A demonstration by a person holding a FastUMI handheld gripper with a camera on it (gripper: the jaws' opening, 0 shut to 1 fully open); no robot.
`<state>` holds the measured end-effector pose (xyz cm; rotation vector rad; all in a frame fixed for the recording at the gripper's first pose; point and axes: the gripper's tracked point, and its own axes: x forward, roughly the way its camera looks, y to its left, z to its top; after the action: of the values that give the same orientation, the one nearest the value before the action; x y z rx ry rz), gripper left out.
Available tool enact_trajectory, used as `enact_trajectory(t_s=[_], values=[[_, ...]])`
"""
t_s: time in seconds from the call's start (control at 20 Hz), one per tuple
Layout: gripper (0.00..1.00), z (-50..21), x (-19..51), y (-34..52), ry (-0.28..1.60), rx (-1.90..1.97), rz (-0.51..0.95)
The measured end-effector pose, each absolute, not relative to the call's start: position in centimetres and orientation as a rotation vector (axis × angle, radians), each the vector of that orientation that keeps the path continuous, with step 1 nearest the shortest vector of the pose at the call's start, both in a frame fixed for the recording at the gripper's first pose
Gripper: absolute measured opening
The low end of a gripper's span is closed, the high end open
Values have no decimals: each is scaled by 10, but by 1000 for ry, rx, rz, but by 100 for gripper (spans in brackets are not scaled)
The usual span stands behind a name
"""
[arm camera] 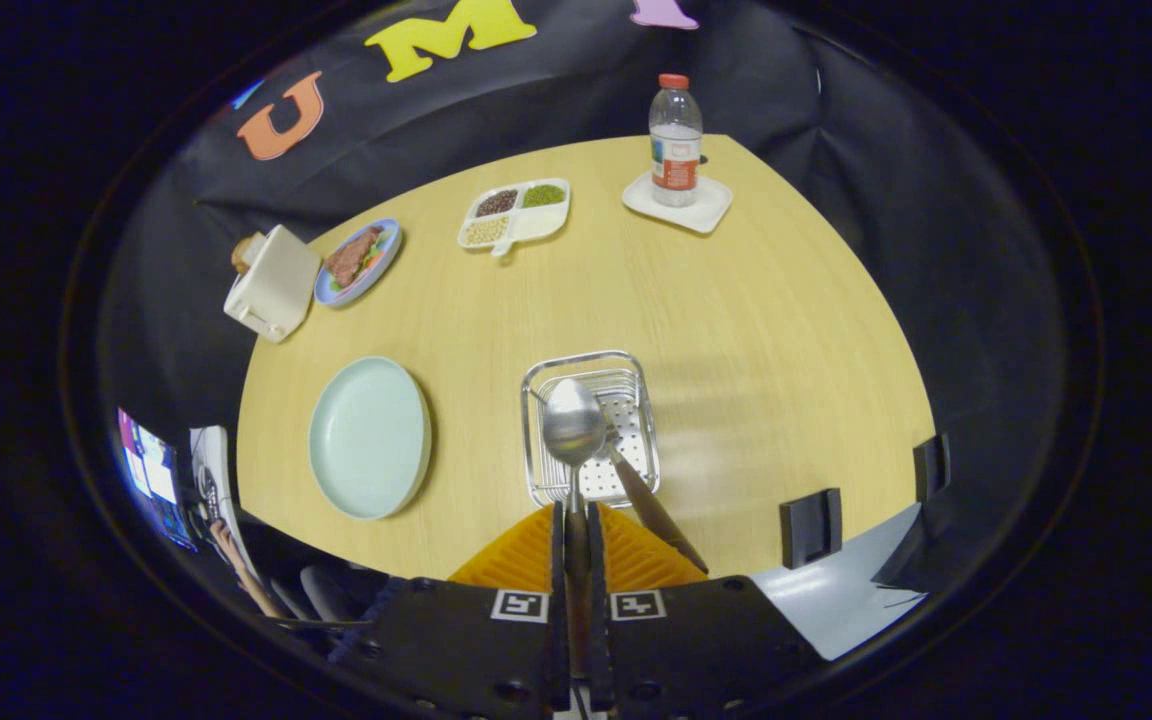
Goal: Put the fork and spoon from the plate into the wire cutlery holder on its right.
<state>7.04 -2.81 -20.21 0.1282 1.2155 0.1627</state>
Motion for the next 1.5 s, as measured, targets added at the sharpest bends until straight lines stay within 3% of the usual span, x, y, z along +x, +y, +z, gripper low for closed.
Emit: enact_trajectory(t_s=[0.25, 0.4, 0.7, 1.1, 1.25, 1.5], values=[[23, -188, 75, -29, 1137, 109, 160], [37, -187, 75, -29, 1104, 49, 146], [45, -147, 91, -35, 866, -128, 112], [87, -88, 68, 4, 606, -71, 84], [97, -74, 51, 9, 526, -60, 19], [97, -56, 9, 42, 437, 40, 67]])
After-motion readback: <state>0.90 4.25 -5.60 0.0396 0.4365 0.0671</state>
